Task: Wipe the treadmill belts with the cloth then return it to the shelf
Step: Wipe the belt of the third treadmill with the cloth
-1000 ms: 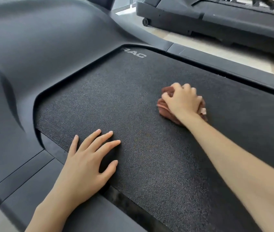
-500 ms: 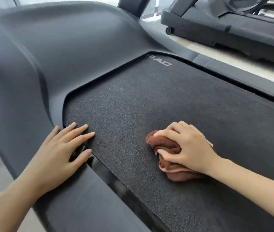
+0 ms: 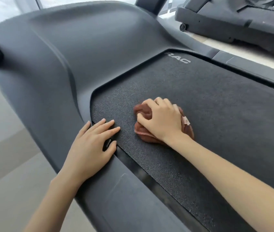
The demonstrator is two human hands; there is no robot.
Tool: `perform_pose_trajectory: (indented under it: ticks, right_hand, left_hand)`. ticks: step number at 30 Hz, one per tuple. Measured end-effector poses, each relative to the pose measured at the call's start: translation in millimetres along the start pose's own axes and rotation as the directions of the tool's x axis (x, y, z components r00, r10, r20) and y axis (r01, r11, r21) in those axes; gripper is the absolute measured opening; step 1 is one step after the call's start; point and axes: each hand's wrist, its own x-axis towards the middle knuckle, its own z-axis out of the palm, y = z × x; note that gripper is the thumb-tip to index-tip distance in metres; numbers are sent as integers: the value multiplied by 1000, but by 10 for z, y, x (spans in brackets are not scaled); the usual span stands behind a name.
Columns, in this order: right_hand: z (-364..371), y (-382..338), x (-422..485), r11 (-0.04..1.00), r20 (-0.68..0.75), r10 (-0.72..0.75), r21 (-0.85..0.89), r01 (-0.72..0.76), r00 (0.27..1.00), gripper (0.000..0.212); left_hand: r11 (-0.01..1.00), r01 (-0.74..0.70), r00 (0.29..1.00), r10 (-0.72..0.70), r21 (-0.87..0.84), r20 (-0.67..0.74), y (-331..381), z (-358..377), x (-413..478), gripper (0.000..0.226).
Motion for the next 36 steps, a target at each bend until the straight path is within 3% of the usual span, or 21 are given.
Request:
perform_pose_trajectory:
  ticks: [3, 6, 8, 11, 14, 25, 36]
  right_hand:
    - [-270, -87, -666, 980, 38, -171, 114, 166, 984, 33]
    - [-481, 132, -1232, 938, 57, -304, 190, 289, 951, 29]
    - [-524, 220, -1338, 928, 68, -339, 187, 322, 938, 29]
    - [-446, 101, -1115, 927, 70, -351, 170, 336, 934, 27]
    - [-249, -157, -674, 931, 44, -343, 150, 333, 938, 29]
    - [425, -909, 926, 980, 40, -199, 41, 197, 979, 40]
    - [-174, -233, -769, 926, -25, -354, 128, 354, 935, 30]
  left_hand:
    - [1000, -21, 1000, 20, -7, -15, -93, -66, -20, 37]
    - [994, -62, 998, 62, 95, 2, -331, -210, -44, 61]
    - [995, -40, 999, 43, 89, -33, -430, -248, -52, 64]
    - [999, 38, 991, -33, 38, -129, -388, -202, -69, 53]
    - [994, 105, 978, -100, 18, -184, -376, -170, -75, 59]
    - [994, 100, 979, -90, 44, -181, -412, -179, -76, 54]
    - [995, 92, 982, -84, 41, -170, -407, -175, -66, 53]
